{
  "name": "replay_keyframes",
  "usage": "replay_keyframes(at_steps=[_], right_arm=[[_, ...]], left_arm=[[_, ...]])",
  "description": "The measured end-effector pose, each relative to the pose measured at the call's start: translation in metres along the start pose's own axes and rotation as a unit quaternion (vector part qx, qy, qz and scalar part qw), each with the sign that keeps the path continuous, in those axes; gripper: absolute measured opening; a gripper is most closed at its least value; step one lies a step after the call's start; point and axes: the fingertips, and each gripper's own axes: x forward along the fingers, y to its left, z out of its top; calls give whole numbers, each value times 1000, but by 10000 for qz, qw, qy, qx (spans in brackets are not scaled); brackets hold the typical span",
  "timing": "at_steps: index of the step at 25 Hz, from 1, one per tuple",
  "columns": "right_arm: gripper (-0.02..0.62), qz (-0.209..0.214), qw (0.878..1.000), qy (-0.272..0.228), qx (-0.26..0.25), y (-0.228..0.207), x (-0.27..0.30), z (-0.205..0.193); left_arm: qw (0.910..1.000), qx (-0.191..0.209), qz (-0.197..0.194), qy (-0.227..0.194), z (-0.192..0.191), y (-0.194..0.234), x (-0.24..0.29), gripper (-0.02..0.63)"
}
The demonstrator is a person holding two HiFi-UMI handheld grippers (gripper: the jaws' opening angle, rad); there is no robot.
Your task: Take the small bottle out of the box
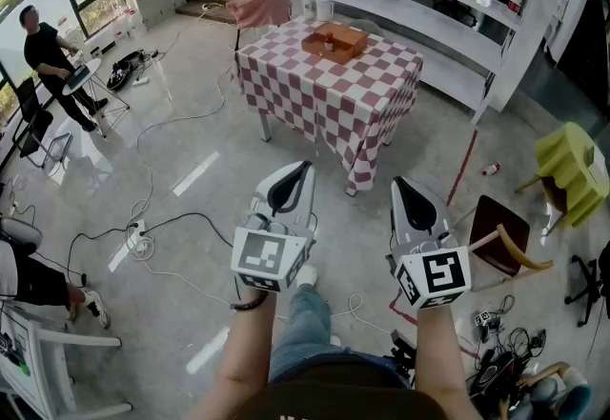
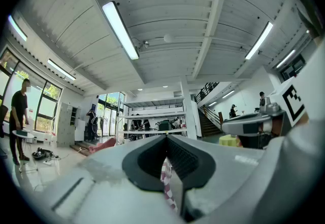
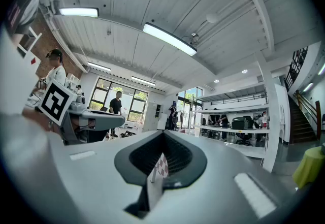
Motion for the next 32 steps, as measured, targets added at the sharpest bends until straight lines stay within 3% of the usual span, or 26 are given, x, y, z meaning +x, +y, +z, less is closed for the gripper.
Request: replay_keyframes(at_steps=[11, 24, 32], right_arm=[[0, -61, 9998, 42, 167, -30, 113, -22], [2, -207, 9998, -20, 68, -73, 285, -24], [2, -163, 9994, 77, 297, -90, 347, -40]], left_arm=[[10000, -72, 48, 49, -22, 83, 84, -8], [9998, -5, -177, -8, -34, 205, 216, -8], [9997, -14, -212, 120, -47, 245, 261, -8]])
